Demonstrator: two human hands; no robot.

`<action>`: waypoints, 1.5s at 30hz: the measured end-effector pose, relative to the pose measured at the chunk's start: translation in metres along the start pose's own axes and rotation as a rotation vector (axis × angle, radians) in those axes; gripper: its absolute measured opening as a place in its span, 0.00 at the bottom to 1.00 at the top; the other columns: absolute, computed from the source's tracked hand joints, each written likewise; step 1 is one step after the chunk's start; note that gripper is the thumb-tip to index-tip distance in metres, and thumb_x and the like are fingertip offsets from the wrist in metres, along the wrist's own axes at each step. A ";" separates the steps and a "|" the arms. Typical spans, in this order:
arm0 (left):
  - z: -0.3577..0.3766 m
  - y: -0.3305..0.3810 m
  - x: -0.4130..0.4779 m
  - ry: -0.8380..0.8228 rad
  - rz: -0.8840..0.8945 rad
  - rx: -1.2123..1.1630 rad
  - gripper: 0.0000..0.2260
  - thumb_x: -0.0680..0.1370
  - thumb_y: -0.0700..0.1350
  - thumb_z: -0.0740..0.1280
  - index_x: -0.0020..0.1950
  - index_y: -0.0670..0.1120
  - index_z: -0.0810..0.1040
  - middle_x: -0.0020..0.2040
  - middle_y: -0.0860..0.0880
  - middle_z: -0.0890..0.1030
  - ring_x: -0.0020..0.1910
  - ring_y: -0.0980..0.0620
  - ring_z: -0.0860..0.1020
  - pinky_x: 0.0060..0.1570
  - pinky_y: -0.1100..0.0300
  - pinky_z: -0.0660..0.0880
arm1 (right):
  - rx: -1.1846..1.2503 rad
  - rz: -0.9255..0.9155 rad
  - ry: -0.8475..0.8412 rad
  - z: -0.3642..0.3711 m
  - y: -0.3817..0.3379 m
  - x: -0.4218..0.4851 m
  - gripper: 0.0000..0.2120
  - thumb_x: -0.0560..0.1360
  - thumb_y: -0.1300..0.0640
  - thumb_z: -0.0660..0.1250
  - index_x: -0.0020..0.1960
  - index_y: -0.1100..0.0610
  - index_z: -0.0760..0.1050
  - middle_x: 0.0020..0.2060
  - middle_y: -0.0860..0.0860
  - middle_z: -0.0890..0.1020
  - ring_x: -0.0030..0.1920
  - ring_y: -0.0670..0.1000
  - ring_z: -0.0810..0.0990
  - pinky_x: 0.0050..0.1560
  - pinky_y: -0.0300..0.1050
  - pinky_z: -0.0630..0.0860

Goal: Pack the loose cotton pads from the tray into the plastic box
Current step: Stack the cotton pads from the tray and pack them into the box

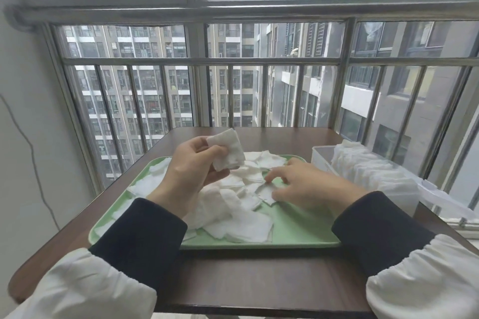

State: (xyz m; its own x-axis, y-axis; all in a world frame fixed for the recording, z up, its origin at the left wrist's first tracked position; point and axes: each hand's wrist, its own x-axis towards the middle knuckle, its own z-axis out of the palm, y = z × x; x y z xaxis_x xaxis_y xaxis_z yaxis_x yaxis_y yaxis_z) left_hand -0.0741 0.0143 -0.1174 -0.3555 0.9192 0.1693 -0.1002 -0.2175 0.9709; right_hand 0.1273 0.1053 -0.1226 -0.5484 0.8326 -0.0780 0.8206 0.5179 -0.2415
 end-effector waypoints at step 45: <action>0.011 0.007 -0.010 -0.267 0.052 0.071 0.13 0.78 0.55 0.69 0.50 0.47 0.87 0.48 0.43 0.87 0.44 0.43 0.87 0.34 0.60 0.81 | 1.105 -0.260 0.304 -0.015 -0.033 -0.018 0.09 0.73 0.62 0.75 0.48 0.65 0.79 0.42 0.65 0.84 0.40 0.57 0.81 0.46 0.54 0.81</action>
State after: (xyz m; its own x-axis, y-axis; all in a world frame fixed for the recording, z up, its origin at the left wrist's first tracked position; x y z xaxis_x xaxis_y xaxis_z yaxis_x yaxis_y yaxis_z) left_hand -0.0616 0.0073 -0.1105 -0.0998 0.9635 0.2485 -0.0198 -0.2516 0.9676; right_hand 0.1125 0.0760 -0.0986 -0.4954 0.8168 0.2956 0.0224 0.3522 -0.9357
